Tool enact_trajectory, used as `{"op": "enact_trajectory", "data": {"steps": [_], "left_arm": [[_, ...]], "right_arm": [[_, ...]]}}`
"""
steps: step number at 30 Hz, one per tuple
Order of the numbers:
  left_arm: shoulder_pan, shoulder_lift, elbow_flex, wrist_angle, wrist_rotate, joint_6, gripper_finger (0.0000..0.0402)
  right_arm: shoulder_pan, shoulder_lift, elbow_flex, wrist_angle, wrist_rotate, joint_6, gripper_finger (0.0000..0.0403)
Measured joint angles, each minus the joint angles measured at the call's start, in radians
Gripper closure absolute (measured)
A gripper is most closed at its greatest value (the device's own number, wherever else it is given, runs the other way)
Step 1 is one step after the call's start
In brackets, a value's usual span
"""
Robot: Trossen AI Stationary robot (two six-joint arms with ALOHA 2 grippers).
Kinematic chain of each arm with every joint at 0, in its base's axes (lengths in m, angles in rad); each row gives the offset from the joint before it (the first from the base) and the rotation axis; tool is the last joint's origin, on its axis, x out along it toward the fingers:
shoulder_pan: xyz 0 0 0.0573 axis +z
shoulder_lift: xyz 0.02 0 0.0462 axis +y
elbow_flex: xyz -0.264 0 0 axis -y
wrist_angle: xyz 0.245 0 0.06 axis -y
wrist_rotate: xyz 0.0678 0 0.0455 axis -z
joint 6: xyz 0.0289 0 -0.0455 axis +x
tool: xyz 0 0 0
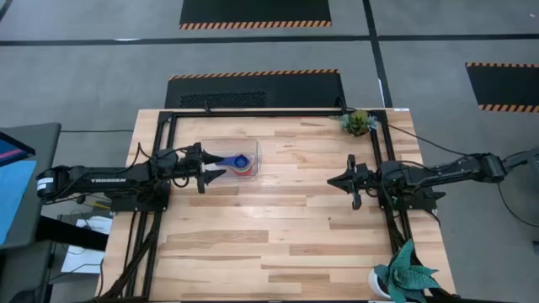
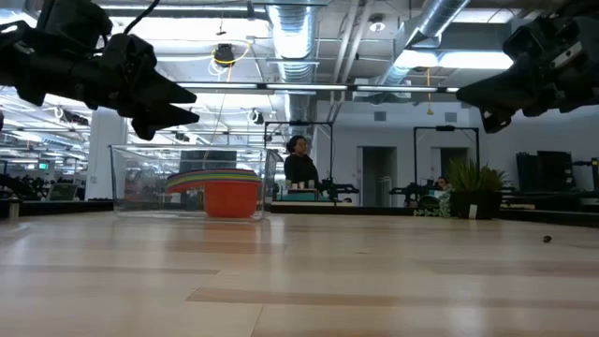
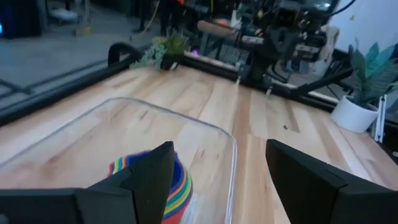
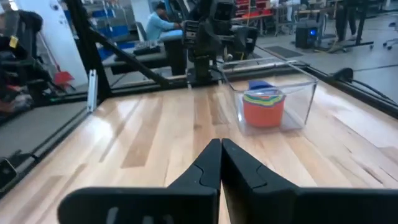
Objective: Nest measuring cups in basket
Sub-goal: Return to Home Position
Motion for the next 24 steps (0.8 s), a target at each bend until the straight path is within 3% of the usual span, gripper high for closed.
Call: {"op": "enact_trajectory", "data": {"steps": [6, 12, 18, 24], "left_arm": [[0.0, 0.001, -0.093, 0.075, -0.071, 0.01, 0.0159], [0.003, 0.0, -0.093, 0.078, -0.079, 0.04, 0.0159], [0.005, -0.019, -0.093, 0.051, -0.05, 0.022, 0.0159], [-0.001, -0.12, -0.075, -0.024, -0.014, 0.014, 0.0159]], "right_arm": [[-0.042, -0.047, -0.001, -0.105, -0.002, -0.016, 0.0369], [-0.077, -0.073, -0.001, -0.174, -0.001, -0.032, 0.0369], [-0.099, -0.074, -0.002, -0.229, 0.002, -0.026, 0.0369], [-0.096, -0.074, -0.002, -0.217, -0.001, -0.005, 0.0369]]}}
